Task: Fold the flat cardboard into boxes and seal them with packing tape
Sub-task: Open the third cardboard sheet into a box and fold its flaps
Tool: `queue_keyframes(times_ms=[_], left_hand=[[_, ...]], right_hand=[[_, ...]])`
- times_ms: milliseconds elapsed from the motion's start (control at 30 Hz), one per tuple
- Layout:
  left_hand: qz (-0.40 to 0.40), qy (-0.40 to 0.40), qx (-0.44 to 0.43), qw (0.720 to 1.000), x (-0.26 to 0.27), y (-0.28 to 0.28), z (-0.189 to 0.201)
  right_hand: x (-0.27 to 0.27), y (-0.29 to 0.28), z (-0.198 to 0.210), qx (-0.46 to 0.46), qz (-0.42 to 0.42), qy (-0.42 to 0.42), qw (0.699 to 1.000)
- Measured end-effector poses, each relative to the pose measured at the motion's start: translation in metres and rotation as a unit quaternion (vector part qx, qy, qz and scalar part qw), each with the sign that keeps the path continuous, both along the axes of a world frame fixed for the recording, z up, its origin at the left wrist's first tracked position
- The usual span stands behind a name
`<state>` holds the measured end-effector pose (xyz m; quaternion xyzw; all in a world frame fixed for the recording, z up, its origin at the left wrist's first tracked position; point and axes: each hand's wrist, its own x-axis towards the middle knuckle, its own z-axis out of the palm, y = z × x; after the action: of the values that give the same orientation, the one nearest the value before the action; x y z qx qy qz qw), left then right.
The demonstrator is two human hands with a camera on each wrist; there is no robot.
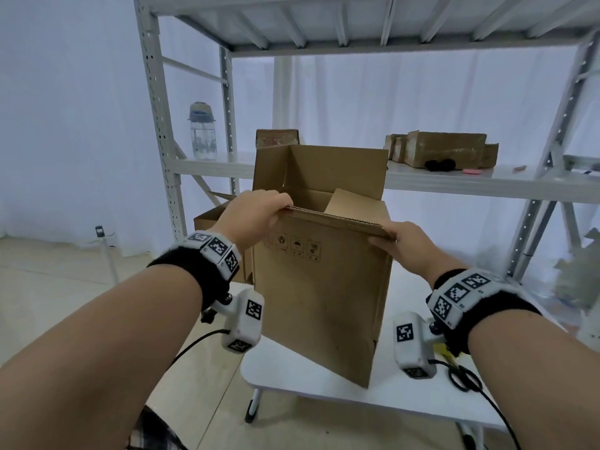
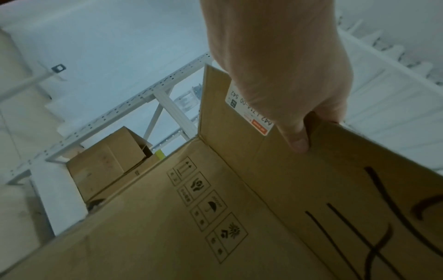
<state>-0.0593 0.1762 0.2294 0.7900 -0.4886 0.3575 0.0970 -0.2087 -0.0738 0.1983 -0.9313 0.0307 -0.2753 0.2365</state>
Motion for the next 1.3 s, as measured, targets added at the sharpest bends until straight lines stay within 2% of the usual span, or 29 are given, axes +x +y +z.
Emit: queue_keyframes(times_ms=[67,133,233,300,400,467,567,600,667,733,800,867,933,1067,1133,1233,1300], left_hand=[[-0.002,-0.035,-0.006,0.999,0.000,-0.002,0.004],[-0.006,-0.070,-0.017,0.997,-0.008,-0.006,0.016],[0.028,-0.069,-0.008,0.997,-0.017,-0.014,0.036],[0.054,-0.043,-0.032,0.997,-0.016,-0.017,0.041],[0.114,-0.009,-0.096,0.989,-0.008,-0.012,0.038],[0.165,0.021,-0.124,0.978,-0.001,-0.002,0.033],[0.209,0.091,-0.168,0.959,0.011,0.015,0.030],[0.195,0.127,-0.187,0.954,0.012,0.018,0.030],[0.123,0.191,-0.210,0.951,0.007,0.016,0.032],[0.056,0.190,-0.197,0.960,-0.006,0.010,0.031],[-0.008,0.191,-0.204,0.960,-0.020,0.001,0.028],[-0.063,0.203,-0.214,0.953,-0.033,-0.015,0.026],[-0.100,0.209,-0.205,0.951,-0.046,-0.034,0.026],[-0.177,0.214,-0.170,0.945,-0.065,-0.054,0.027],[-0.179,0.195,-0.161,0.951,-0.064,-0.048,0.026],[-0.091,0.124,-0.133,0.979,-0.051,-0.036,0.025],[-0.062,0.130,-0.119,0.982,-0.038,-0.030,0.024]], right_hand=[[0.001,-0.003,0.000,0.036,0.001,0.060,0.998],[0.001,-0.006,0.003,0.134,-0.008,0.106,0.985],[0.001,-0.006,0.008,0.220,-0.014,0.113,0.969],[0.004,-0.004,0.011,0.231,-0.033,0.085,0.969],[0.007,0.001,0.015,0.258,-0.046,-0.039,0.964],[0.009,0.003,0.022,0.229,-0.072,-0.100,0.965],[0.009,-0.002,0.036,0.158,-0.166,-0.109,0.967],[0.009,-0.005,0.039,0.150,-0.199,-0.113,0.962],[0.011,-0.003,0.044,0.219,-0.219,-0.133,0.941],[0.013,0.005,0.048,0.306,-0.191,-0.145,0.922],[0.015,0.018,0.052,0.355,-0.164,-0.137,0.910],[0.018,0.035,0.058,0.362,-0.128,-0.117,0.916],[0.020,0.053,0.066,0.355,-0.090,-0.060,0.929],[0.028,0.058,0.083,0.341,-0.105,-0.007,0.934],[0.024,0.049,0.088,0.370,-0.117,-0.028,0.921],[0.012,0.035,0.088,0.378,-0.134,-0.102,0.911],[0.004,0.029,0.082,0.364,-0.160,-0.152,0.905]])
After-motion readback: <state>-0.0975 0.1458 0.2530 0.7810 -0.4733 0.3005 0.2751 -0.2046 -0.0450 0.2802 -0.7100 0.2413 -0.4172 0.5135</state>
